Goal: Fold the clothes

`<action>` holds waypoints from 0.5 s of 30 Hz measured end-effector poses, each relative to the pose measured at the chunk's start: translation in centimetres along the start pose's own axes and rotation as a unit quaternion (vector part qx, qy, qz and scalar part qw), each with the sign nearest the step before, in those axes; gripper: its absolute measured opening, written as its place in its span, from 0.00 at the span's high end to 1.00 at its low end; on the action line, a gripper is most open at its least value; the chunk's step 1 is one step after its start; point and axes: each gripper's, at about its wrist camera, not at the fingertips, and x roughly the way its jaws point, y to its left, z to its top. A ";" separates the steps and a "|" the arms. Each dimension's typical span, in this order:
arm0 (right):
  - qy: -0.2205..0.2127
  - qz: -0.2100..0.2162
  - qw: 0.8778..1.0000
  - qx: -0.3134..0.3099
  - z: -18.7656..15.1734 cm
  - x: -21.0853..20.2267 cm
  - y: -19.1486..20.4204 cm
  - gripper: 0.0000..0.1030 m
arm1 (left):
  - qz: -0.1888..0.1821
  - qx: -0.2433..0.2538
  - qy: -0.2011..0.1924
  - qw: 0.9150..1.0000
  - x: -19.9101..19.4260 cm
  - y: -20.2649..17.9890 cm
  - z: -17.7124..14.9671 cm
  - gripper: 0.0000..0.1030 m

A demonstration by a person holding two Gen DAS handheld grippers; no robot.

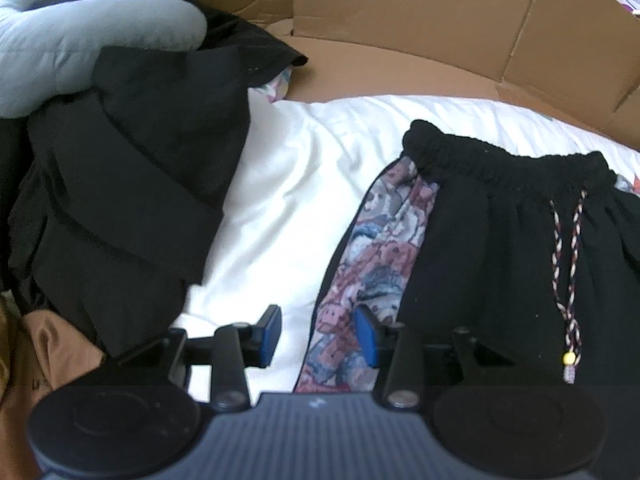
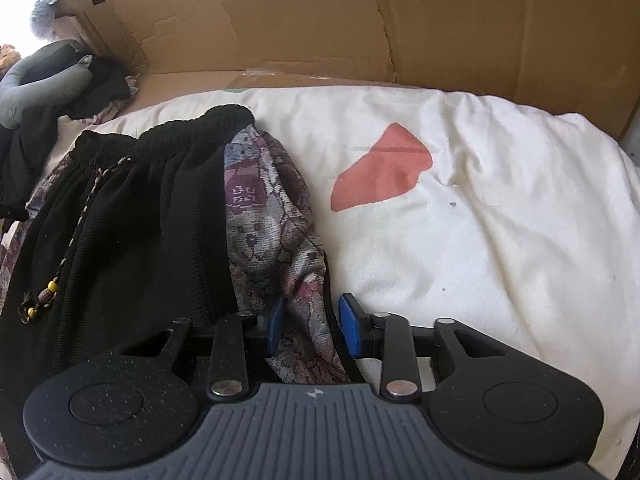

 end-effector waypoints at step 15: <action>-0.006 -0.055 0.998 -0.014 1.4 -1.6 -0.4 0.97 | -0.029 0.013 0.012 0.999 2.8 -0.2 -0.3 0.93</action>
